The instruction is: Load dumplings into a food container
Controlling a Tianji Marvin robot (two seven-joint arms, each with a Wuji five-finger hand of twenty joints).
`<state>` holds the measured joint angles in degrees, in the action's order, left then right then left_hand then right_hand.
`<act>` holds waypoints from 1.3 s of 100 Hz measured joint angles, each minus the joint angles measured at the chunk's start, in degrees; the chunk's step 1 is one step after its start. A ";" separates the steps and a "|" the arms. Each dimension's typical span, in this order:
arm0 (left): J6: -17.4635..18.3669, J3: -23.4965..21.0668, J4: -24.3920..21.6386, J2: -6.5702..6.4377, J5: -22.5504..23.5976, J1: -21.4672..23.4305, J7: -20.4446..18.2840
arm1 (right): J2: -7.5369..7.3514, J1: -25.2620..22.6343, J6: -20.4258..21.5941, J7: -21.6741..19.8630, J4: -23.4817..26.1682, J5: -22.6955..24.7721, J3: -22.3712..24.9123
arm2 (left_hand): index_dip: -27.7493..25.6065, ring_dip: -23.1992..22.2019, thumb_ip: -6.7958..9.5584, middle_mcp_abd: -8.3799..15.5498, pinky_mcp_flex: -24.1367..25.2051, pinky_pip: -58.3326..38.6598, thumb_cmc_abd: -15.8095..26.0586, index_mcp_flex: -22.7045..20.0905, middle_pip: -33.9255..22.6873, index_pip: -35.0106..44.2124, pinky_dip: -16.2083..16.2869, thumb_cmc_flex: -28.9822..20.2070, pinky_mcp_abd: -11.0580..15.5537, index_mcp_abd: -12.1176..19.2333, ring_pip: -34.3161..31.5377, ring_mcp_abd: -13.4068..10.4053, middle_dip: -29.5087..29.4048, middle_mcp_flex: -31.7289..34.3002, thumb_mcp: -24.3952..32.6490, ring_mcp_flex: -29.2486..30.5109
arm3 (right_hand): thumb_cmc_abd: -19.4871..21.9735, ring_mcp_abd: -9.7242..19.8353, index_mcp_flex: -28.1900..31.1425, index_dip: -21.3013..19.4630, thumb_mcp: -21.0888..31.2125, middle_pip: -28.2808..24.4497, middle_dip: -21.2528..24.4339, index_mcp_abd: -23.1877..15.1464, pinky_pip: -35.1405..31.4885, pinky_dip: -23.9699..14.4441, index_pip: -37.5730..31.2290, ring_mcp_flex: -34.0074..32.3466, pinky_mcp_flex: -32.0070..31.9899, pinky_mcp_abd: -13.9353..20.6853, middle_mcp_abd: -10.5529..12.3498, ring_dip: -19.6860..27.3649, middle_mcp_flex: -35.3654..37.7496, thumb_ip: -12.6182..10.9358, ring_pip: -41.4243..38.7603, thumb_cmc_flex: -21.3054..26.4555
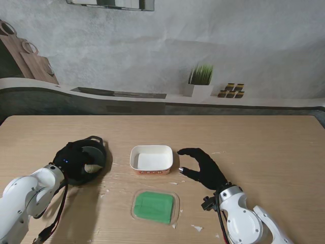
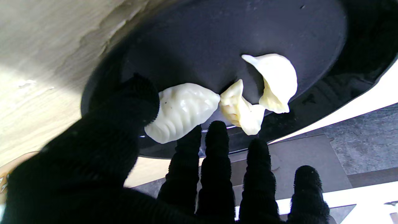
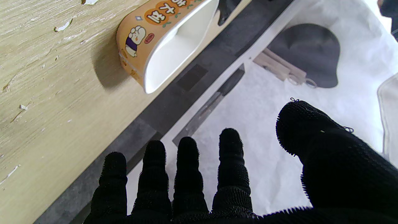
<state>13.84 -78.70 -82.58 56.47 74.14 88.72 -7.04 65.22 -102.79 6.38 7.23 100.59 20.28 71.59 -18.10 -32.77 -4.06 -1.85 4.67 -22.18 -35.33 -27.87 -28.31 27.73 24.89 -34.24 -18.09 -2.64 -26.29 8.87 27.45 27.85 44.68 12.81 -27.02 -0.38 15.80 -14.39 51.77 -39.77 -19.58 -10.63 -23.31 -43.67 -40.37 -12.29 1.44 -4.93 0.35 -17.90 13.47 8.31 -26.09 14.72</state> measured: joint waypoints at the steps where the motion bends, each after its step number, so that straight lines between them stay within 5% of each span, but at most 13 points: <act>1: 0.03 0.13 0.13 -0.02 0.05 -0.13 0.02 | 0.00 0.00 0.00 0.00 0.00 0.00 0.00 | -0.05 0.00 -0.01 0.02 0.00 0.01 0.00 0.00 -0.05 0.04 0.01 0.00 0.00 0.04 0.00 0.00 0.00 0.01 0.01 0.00 | 0.00 0.00 0.00 0.00 0.00 0.00 0.00 0.00 0.00 0.00 0.00 0.00 0.00 0.00 0.00 0.00 0.00 0.00 0.00 0.00; 22: -0.48 2.45 3.00 -0.28 0.20 -2.44 0.93 | 0.03 0.03 -0.18 0.05 0.00 0.00 -0.04 | -0.71 0.00 -0.42 0.91 0.00 0.15 0.00 -1.34 -1.65 1.68 0.65 0.20 0.00 1.28 0.00 0.85 0.90 3.43 0.46 -0.01 | 0.00 -0.01 0.02 0.00 0.00 0.00 0.00 0.00 0.00 0.00 -0.04 0.00 0.00 0.00 0.00 0.00 0.00 0.00 0.00 0.00; 59: -1.42 6.25 8.55 -0.44 -0.61 -5.58 8.87 | 0.07 0.09 -0.56 0.20 -0.05 -0.04 -0.19 | -3.74 -0.18 -0.43 2.10 0.00 0.54 0.00 -8.60 -5.97 7.89 0.76 0.29 0.00 3.52 -3.03 1.59 3.63 14.31 1.12 3.16 | 0.00 -0.01 0.06 0.00 0.00 0.00 0.00 0.00 0.00 0.00 -0.06 0.00 0.00 -0.01 -0.01 0.00 0.48 0.00 0.00 0.00; 78: -1.63 7.66 10.32 -0.45 -0.85 -6.72 11.55 | 0.08 0.12 -0.83 0.20 -0.05 -0.04 -0.29 | -1.84 -0.17 -3.41 2.63 0.00 0.54 -1.47 -13.30 -5.45 15.14 0.76 -5.29 0.00 4.72 -5.87 0.10 10.75 23.01 -2.14 5.26 | 0.00 -0.01 0.07 0.00 0.00 0.00 0.00 0.00 0.00 0.00 -0.06 0.00 0.00 -0.01 -0.01 0.00 0.54 0.00 0.00 0.00; 95: -2.60 8.95 11.94 -0.39 -2.17 -7.53 14.68 | 0.11 0.16 -0.91 0.34 -0.09 -0.02 -0.35 | 1.50 -1.39 -4.33 2.66 -0.03 0.54 -4.50 -16.54 0.06 19.24 0.76 -6.06 -0.01 4.89 -9.24 -0.63 15.56 29.92 -3.46 8.12 | 0.00 -0.02 0.08 0.00 0.00 0.00 0.00 0.00 0.00 0.00 -0.07 0.00 0.00 -0.01 -0.01 0.00 0.56 0.00 0.00 0.00; 119: -2.38 9.49 14.04 -0.04 -2.15 -7.93 20.10 | 0.16 0.25 -1.04 0.54 -0.18 0.01 -0.53 | 1.91 -5.16 -5.07 0.30 -0.54 -6.05 -5.90 -17.92 1.61 22.34 0.21 -6.11 -0.14 2.36 -15.68 -1.23 18.55 34.80 -3.67 10.82 | 0.00 -0.02 0.08 0.00 0.00 0.00 0.00 0.00 0.00 0.00 -0.07 0.00 0.00 -0.01 -0.01 0.00 0.57 0.00 0.00 0.00; 130: 0.43 5.44 12.70 0.72 -0.95 -5.86 21.89 | 0.19 0.29 -1.06 0.65 -0.24 0.01 -0.53 | -0.23 -5.88 -5.08 -1.45 -0.56 -9.16 -6.19 -17.95 1.21 22.70 -2.41 -6.72 -0.16 0.40 -16.55 -1.92 20.02 35.57 -3.09 10.84 | 0.00 -0.02 0.08 0.00 0.00 0.00 0.00 0.00 0.00 0.00 -0.07 0.00 0.00 -0.01 -0.01 0.00 0.57 0.00 0.00 0.00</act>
<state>14.26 -73.25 -69.88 57.19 73.19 82.86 14.85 65.41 -102.51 5.32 7.88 100.35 20.29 71.06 -18.33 -38.65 -9.14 -3.30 4.11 -31.34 -41.51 -45.82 -27.11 50.44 22.47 -40.95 -18.25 -2.24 -42.84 6.95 47.47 63.42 41.59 23.65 -27.02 -0.40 15.88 -14.39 51.76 -39.77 -19.58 -10.63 -23.31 -43.67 -40.43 -12.29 1.44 -4.93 0.34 -17.90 14.04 8.31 -26.09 14.72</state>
